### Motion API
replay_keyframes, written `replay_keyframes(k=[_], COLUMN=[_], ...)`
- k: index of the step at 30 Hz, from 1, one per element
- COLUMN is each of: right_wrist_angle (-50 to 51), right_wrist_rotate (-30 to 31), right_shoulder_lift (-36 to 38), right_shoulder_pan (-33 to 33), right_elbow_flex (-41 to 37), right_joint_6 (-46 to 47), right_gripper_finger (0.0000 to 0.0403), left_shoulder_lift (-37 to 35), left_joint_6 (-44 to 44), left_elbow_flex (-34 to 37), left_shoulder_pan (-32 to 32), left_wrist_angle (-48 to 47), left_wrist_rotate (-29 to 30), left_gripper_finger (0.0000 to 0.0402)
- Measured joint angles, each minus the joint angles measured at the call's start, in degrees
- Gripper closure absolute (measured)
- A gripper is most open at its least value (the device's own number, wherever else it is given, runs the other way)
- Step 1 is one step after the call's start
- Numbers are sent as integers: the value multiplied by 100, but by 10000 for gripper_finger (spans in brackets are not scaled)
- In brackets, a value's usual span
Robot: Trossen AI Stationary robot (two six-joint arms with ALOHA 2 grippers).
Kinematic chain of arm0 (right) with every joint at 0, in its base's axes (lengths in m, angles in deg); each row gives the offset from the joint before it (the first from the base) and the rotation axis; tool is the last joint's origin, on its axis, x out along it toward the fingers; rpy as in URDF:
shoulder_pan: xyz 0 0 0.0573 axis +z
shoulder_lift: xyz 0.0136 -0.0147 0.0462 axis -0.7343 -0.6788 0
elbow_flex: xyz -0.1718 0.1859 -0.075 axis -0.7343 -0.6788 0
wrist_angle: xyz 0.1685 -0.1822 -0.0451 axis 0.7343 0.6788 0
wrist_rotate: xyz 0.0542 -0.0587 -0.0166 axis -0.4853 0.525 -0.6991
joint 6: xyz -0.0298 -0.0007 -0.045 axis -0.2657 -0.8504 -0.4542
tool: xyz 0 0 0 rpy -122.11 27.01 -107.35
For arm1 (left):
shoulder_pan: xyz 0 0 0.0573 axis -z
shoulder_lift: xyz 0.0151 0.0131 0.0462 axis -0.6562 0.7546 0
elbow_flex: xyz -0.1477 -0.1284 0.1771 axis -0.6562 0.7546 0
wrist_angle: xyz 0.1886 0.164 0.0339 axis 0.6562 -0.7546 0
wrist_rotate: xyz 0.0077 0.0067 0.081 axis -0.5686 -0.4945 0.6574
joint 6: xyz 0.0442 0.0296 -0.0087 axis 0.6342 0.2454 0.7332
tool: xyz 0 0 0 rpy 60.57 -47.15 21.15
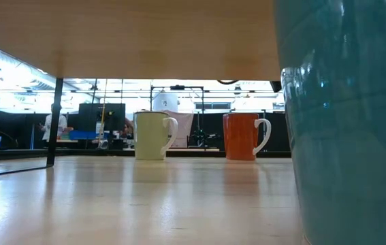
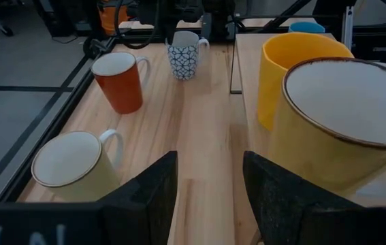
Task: Place coffee mugs
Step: Put the blue patterned mug on the shelf
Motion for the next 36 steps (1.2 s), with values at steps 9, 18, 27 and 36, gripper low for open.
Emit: replay_keyframes(k=[9, 18, 27, 36], right_wrist_angle=[328, 1468, 2008, 1768], right_wrist_rotate=[-16, -13, -32, -238], right_shoulder_lift=[224, 221, 221, 221], right_shoulder_pan=[273, 414, 651, 1362], right_elbow_flex=[37, 1331, 3122, 4062], right_joint_6=[62, 376, 898, 1251], right_gripper_finger=[380, 380, 380, 378], left_shoulder_lift=[0, -2, 0, 0], left_joint_6=[2, 4, 2, 2], left_elbow_flex=[0, 0, 0, 0], left_shoulder_pan=[0, 0, 0, 0], left_wrist_angle=[0, -2, -2, -2], left_wrist_rotate=[0, 0, 0, -1], left_gripper_finger=[228, 228, 228, 228])
